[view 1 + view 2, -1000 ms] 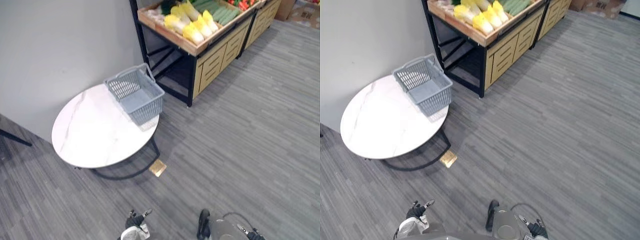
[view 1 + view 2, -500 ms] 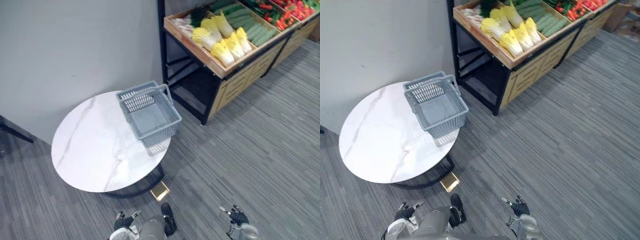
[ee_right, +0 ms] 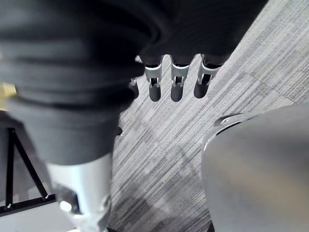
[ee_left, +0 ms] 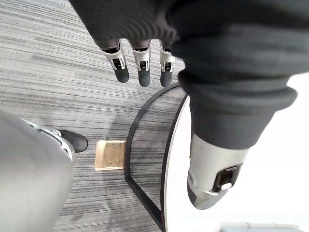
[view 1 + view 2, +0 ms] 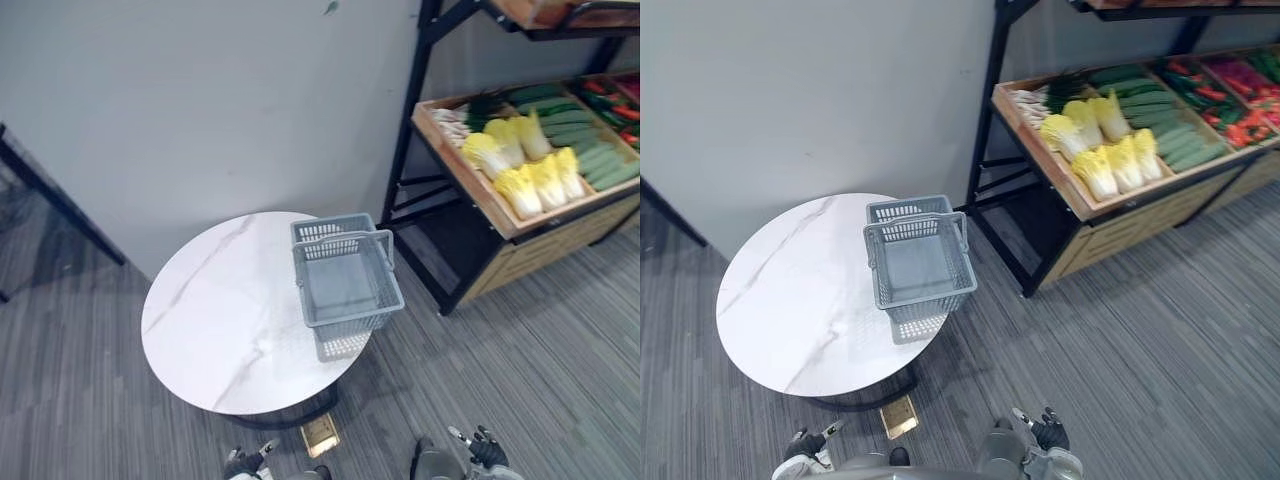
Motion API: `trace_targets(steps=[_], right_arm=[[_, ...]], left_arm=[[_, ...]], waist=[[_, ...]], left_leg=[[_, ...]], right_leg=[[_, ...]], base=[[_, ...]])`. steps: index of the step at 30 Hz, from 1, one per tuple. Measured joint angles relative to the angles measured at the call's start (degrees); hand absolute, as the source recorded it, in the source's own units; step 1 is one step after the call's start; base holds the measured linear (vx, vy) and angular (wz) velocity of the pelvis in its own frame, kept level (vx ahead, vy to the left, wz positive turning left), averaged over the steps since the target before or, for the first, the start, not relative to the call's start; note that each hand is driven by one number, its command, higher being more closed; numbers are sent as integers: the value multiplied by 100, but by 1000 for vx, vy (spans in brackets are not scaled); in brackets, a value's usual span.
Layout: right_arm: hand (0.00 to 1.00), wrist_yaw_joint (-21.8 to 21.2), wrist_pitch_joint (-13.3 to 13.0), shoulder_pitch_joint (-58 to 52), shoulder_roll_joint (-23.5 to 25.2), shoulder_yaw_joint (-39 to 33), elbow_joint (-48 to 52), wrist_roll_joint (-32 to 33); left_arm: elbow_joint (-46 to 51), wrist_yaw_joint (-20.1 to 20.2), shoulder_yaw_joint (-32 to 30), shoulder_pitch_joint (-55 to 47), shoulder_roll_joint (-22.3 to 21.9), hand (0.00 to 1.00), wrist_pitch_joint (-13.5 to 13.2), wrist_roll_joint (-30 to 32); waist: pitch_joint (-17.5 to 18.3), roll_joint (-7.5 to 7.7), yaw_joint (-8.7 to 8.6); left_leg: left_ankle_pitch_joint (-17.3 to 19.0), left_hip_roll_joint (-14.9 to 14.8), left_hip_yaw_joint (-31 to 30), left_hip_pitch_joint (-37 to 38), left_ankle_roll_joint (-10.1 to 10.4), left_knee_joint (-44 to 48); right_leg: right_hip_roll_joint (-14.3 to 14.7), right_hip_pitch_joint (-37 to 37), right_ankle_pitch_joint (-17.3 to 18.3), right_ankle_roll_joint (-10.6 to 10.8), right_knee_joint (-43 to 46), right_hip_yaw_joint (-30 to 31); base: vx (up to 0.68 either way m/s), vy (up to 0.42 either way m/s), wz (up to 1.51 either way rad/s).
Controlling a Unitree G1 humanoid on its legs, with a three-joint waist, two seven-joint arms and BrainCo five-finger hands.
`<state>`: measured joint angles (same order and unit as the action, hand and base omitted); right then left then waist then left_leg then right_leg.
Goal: Pick vegetable in the basket
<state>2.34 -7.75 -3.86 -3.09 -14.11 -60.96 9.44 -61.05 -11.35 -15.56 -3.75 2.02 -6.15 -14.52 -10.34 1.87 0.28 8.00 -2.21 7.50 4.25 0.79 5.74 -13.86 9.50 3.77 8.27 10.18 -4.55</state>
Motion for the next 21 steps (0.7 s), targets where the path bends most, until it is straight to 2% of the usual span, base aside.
trace_targets(steps=[1,2,3,4,5,6,7,9,14,17,19,20,21], right_arm=[[0,15,8,-54,70,-105,-84,-9],[0,24,20,-128,142,-158,-106,-14],[0,37,44,-142,94,-308,-170,-19],[0,79,58,-214,-36,-366,-206,-45],[0,94,83,-222,-108,-385,-252,-45],[0,108,136,-192,-195,-402,-297,-42],[0,110,135,-187,-207,-400,-294,-42],[0,133,132,-172,-204,-354,-296,-40],[0,266,133,-33,-272,-270,-4,-46],[0,430,118,64,-306,-85,1119,-240],[0,529,99,234,-434,-36,1839,-568],[0,643,95,307,-675,-36,2521,-848],[0,737,76,311,-808,-35,2817,-1042]], left_arm=[[-1,4,-67,-68,34,0,-6,-1],[-2,12,-65,-101,83,0,-7,1],[-125,28,-90,-41,22,0,11,18],[-180,48,-92,-91,-86,0,-12,146],[-198,50,-87,-90,-167,0,-10,194],[-266,47,-140,-89,-267,0,-23,212],[-289,47,-143,-89,-272,0,-20,213],[-283,55,-78,-83,-239,0,-27,212],[-261,47,216,-54,-164,0,-33,233],[-149,20,431,-33,-80,0,-36,253],[-45,-14,547,-14,53,0,-48,454],[7,-57,653,10,154,0,-75,464],[19,-92,705,11,178,0,-83,475]], waist=[[76,131,11],[150,252,12],[213,108,18],[314,-59,-34],[354,-187,-24],[361,-356,15],[369,-383,-5],[334,-347,-15],[323,-362,-36],[323,-364,-38],[238,-234,-34],[149,-162,-36],[125,-152,-48]], left_leg=[[114,-11,-152,-5,184,42],[155,29,-237,9,255,27],[168,-220,-333,82,458,-8],[29,-474,-102,15,599,-159],[10,-623,-33,47,627,-237],[-223,-836,-28,134,821,-538],[-318,-891,-25,137,861,-626],[-625,-992,-12,183,889,-770],[-712,-995,-4,-35,890,-838],[-731,-914,161,-344,857,-1044],[-766,-799,287,-527,806,-1049],[-778,-702,308,-590,784,-1050],[-785,-664,305,-612,767,-1050]], right_leg=[[-21,-140,-488,6,-379,34],[-85,-197,-740,-2,-420,-7],[82,-319,-798,107,-351,-269],[272,-428,-664,-35,-491,-523],[409,-463,-638,-79,-542,-620],[615,-508,-555,-214,-581,-785],[679,-525,-528,-257,-601,-851],[788,-644,-446,-384,-661,-1077],[832,-633,-437,-391,-834,-1242],[785,-178,-574,-285,-876,-1140],[713,-7,-784,-253,-1052,-1020],[639,36,-916,-243,-1159,-947],[610,39,-948,-221,-1201,-925]], base=[[362,-526,78],[355,-571,78],[276,-427,84],[277,-373,72],[251,-307,58],[197,-239,30],[212,-280,36],[147,-231,41],[-18,-78,22],[-93,42,-9],[-102,72,-24],[-56,56,-10],[-40,65,-3]])
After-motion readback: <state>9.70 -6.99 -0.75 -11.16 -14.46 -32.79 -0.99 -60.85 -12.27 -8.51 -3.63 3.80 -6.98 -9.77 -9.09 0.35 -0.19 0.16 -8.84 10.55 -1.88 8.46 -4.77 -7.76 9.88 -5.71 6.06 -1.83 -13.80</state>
